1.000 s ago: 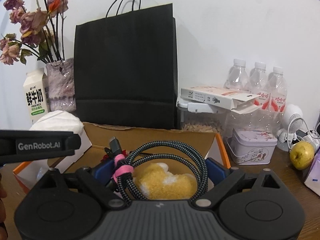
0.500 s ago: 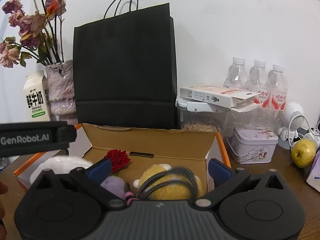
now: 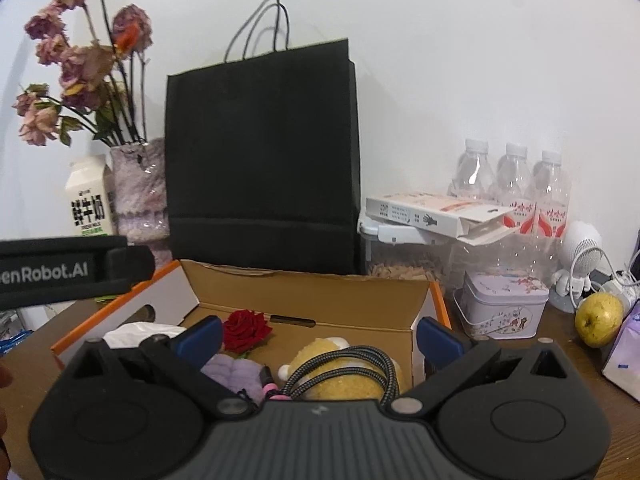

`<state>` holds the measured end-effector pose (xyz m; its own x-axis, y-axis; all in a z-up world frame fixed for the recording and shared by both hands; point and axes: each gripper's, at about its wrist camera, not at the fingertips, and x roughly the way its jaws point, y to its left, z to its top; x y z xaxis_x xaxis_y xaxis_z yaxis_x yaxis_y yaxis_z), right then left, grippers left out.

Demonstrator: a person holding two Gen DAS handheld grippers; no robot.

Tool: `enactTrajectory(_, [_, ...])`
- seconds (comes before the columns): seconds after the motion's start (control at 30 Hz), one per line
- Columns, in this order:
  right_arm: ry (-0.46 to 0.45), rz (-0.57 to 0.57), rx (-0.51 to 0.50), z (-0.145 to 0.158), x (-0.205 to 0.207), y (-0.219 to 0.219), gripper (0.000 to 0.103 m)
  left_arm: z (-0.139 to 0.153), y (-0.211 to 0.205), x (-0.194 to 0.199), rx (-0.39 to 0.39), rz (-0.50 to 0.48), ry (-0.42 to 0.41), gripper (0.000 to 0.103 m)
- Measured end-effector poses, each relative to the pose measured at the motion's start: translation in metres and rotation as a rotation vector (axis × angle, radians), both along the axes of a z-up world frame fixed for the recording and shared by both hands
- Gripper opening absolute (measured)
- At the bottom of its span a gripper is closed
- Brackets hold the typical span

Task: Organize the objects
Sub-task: 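Open the left tool to drop the white cloth into the box while the right tool drops the cable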

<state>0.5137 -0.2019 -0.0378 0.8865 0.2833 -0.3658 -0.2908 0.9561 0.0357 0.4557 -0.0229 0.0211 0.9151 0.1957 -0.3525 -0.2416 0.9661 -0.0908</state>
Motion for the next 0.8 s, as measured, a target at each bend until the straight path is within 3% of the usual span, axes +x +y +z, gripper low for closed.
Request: enactTrajectory(0.8, [-0.077, 0.064, -0.033, 0.018, -0.098, -0.023, 0.103, 0.017, 0.001, -0.094, 0.012, -0.050, -0.056, 0.103])
